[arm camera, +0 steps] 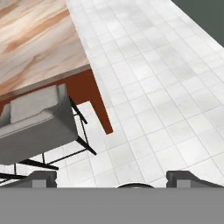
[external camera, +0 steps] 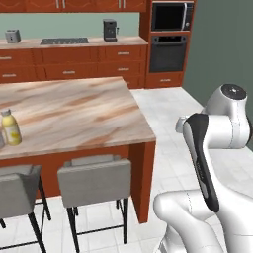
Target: There is a wine glass and glass cup on the dining counter. Place the wine bottle next to the wine glass and the juice bottle next to the glass cup.
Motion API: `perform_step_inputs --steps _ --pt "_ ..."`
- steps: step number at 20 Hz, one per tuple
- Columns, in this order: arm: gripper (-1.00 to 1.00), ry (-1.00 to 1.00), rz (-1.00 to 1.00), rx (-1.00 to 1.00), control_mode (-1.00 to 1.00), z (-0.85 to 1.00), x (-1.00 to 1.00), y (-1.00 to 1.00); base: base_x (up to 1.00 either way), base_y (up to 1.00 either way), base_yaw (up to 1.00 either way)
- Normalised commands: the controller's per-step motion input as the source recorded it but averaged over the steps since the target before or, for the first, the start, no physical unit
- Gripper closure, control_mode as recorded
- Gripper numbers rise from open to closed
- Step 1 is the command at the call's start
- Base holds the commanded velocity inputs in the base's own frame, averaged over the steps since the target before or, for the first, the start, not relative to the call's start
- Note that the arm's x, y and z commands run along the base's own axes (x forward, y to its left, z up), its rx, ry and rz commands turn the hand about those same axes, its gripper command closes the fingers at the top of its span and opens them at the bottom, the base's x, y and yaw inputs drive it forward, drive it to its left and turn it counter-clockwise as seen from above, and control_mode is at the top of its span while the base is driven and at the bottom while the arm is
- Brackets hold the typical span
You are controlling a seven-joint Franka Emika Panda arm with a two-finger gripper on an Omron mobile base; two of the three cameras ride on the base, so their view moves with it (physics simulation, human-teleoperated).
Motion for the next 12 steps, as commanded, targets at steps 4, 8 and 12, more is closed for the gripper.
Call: perform_step_inputs --steps 4,8,12 --pt "-1.00 0.00 0.00 0.00 1.00 0.00 0.00 0.00 -0.03 -0.77 0.00" --pt "-1.00 0.00 0.00 0.00 1.00 0.00 0.00 0.00 -0.03 -0.75 0.00" --pt "-1.00 0.00 0.00 0.00 1.00 0.00 0.00 0.00 0.08 -0.64 0.02"
